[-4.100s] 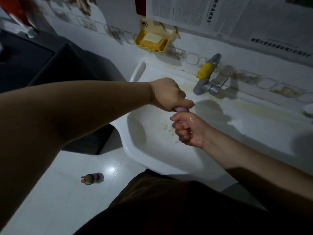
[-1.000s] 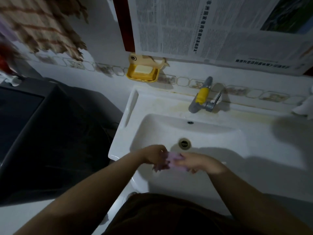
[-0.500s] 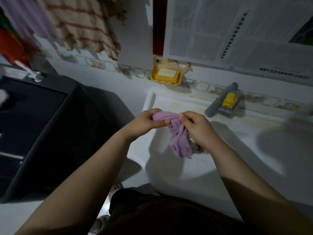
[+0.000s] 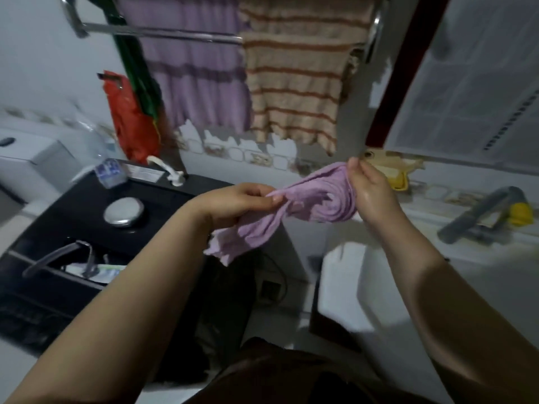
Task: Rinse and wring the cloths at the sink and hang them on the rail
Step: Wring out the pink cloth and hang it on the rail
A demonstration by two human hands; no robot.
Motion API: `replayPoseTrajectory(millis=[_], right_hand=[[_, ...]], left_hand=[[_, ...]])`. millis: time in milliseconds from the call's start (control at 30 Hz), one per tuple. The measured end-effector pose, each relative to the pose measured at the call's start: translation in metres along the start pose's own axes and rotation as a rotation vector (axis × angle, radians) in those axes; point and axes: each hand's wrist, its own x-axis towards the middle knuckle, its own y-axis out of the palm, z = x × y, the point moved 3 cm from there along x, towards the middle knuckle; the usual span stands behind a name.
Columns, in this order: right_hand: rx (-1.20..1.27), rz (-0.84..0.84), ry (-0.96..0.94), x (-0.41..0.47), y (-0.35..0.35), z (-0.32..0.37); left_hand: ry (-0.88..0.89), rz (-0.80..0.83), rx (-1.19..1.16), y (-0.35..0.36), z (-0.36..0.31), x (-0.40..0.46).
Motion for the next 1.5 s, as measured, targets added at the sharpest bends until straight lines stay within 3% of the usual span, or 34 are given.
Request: replayPoseTrajectory(millis=[67, 133, 200, 267, 367, 433, 533, 600, 667, 733, 867, 933, 1033, 1100, 1200, 1267, 1400, 1500], right_hand=[[0.196, 0.128, 0.083, 0.002, 0.027, 0.014], [0.273, 0.360, 0.067, 0.000, 0.048, 0.031], [0.226, 0.604, 0.041, 0.001, 0.063, 0.046], [0.023, 0.727, 0.002, 0.005, 0.074, 0.055], [-0.505, 0.580, -0.217, 0.016, 0.087, 0.069], [-0.671, 0.498, -0.240, 0.024, 0.092, 0.071], [-0.594, 0.481, -0.148, 0.023, 0.105, 0.073], [-0.395, 0.426, -0.072, 0.021, 0.115, 0.079], [-0.121, 0.466, 0.046, 0.021, 0.124, 0.082], [-0.110, 0.603, 0.101, 0.023, 0.127, 0.086], [-0.807, 0.841, 0.109, 0.027, 0.126, 0.076], [-0.910, 0.661, 0.039, 0.037, 0.124, 0.070], [-0.508, 0.337, 0.061, 0.051, 0.115, 0.077], [-0.286, 0.322, 0.119, 0.053, 0.112, 0.095], [-0.433, 0.401, 0.086, 0.055, 0.113, 0.128], [-0.350, 0.407, 0.070, 0.059, 0.116, 0.147], [0.220, 0.179, -0.090, 0.075, 0.127, 0.194], [0.190, 0.026, -0.362, 0.089, 0.143, 0.222]], left_hand=[[-0.015, 0.017, -0.068, -0.020, -0.001, -0.013], [-0.063, 0.011, -0.139, -0.036, 0.004, -0.019], [-0.078, -0.010, -0.182, -0.042, 0.007, -0.022], [-0.015, 0.010, -0.187, -0.048, 0.007, -0.024], [0.136, 0.036, -0.217, -0.061, -0.002, -0.033], [0.191, 0.001, -0.211, -0.073, -0.011, -0.041], [0.190, 0.003, 0.067, -0.081, -0.022, -0.049], [0.206, -0.041, 0.250, -0.085, -0.032, -0.050], [0.282, -0.167, 0.278, -0.093, -0.042, -0.049], [0.356, -0.314, 0.138, -0.103, -0.054, -0.053], [0.503, -0.483, 0.018, -0.122, -0.092, -0.068], [0.570, -0.574, 0.055, -0.134, -0.110, -0.075], [0.557, -0.744, 0.229, -0.161, -0.123, -0.082], [0.541, -0.852, 0.329, -0.179, -0.122, -0.082], [0.542, -0.923, 0.340, -0.197, -0.119, -0.079], [0.564, -0.977, 0.378, -0.203, -0.120, -0.076], [0.656, -1.044, 0.346, -0.214, -0.129, -0.070], [0.714, -1.008, 0.178, -0.221, -0.145, -0.067]])
